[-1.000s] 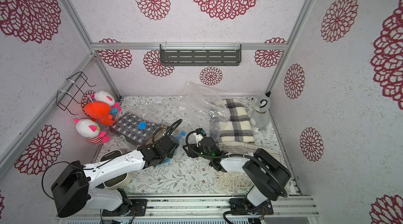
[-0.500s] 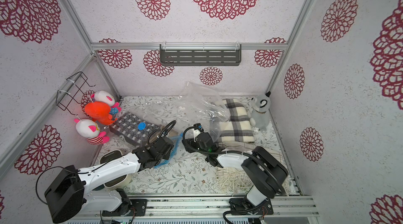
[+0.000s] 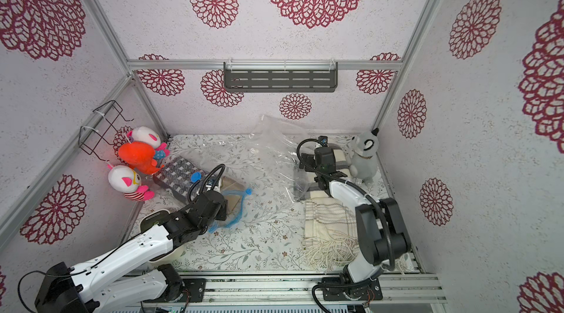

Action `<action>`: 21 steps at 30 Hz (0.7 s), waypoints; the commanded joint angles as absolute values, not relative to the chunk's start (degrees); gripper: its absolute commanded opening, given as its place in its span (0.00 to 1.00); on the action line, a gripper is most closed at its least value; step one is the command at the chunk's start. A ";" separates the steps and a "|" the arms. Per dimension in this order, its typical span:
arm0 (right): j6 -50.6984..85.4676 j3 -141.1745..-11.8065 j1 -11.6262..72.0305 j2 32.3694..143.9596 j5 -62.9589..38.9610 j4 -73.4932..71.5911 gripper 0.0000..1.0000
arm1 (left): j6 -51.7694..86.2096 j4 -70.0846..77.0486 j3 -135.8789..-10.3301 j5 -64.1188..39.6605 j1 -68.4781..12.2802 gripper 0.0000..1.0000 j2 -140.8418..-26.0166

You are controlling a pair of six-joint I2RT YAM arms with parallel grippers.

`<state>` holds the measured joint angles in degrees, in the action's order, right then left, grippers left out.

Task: Take the scarf out of the vacuum bag
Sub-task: Adjust the vacuum bag at the center of the board.

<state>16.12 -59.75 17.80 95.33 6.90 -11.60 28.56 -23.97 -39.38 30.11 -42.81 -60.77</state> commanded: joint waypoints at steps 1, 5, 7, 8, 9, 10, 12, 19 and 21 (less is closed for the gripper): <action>13.73 -66.37 15.96 102.65 -3.48 -8.90 0.78 | 28.71 -22.13 -39.49 31.21 -42.49 0.00 -60.08; 20.86 -67.41 16.91 106.71 -16.07 -13.92 0.35 | 28.48 -22.48 -39.54 31.90 -42.17 0.00 -59.53; 22.45 -69.58 20.98 108.60 -16.46 -11.43 0.28 | 28.31 -22.67 -39.81 31.79 -42.19 0.00 -58.88; 26.04 -68.73 22.05 109.52 -19.97 -14.37 0.27 | 28.11 -22.59 -39.81 31.73 -42.19 0.00 -58.50; 31.51 -67.03 23.04 110.72 -25.41 -20.81 0.24 | 28.11 -22.76 -39.97 31.81 -42.19 0.00 -57.98; 36.43 -65.99 24.45 111.97 -28.74 -26.42 0.21 | 28.04 -23.17 -40.25 32.05 -42.16 0.00 -57.34; 42.11 -66.47 27.14 114.28 -31.28 -33.07 0.20 | 27.95 -24.15 -41.04 32.38 -42.10 0.00 -56.19; 54.19 -71.00 31.77 122.16 -29.29 -43.89 0.16 | 26.73 -29.27 -45.44 32.49 -41.65 0.00 -51.79; 58.54 -65.78 30.56 122.06 -29.07 -51.17 0.17 | 26.86 -27.34 -44.52 30.08 -41.66 0.00 -52.05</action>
